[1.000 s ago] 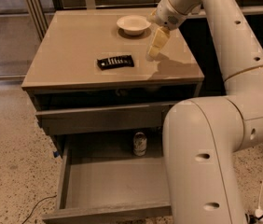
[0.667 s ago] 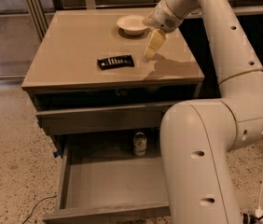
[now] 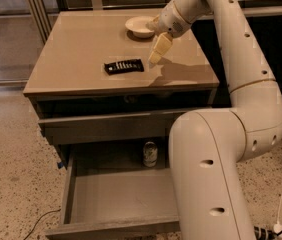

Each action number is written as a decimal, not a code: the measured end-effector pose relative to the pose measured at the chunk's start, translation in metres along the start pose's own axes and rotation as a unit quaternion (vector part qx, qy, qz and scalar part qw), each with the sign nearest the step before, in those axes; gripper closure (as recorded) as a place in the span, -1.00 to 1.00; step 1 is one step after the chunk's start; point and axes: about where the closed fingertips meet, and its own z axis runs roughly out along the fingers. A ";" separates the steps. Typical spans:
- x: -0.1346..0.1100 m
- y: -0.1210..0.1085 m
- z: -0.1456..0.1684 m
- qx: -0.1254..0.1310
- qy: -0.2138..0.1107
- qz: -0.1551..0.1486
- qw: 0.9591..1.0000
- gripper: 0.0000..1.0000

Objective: Place rxbar chocolate into middle drawer

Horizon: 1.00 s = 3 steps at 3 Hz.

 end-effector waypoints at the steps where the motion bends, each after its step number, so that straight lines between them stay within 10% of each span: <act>1: -0.004 0.001 0.004 -0.005 -0.009 -0.001 1.000 -1.00; 3: -0.017 0.003 0.021 -0.018 0.017 -0.030 0.999 -1.00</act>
Offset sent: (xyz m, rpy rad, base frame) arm 0.0140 0.0011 0.0163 -0.0603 0.0564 0.1066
